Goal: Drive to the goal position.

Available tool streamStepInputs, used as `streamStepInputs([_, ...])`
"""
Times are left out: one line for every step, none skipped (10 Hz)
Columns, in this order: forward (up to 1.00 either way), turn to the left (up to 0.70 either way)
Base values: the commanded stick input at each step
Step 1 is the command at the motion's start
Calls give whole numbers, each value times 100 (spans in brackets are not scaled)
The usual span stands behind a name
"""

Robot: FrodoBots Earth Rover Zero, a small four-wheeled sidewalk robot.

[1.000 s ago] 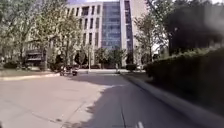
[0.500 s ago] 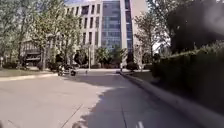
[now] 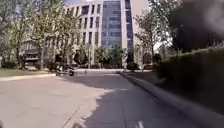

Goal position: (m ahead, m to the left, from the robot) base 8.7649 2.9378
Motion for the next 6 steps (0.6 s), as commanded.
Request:
streamStepInputs([70,0])
streamStepInputs([70,0])
streamStepInputs([70,0])
streamStepInputs([70,0])
streamStepInputs([70,0])
streamStepInputs([70,0])
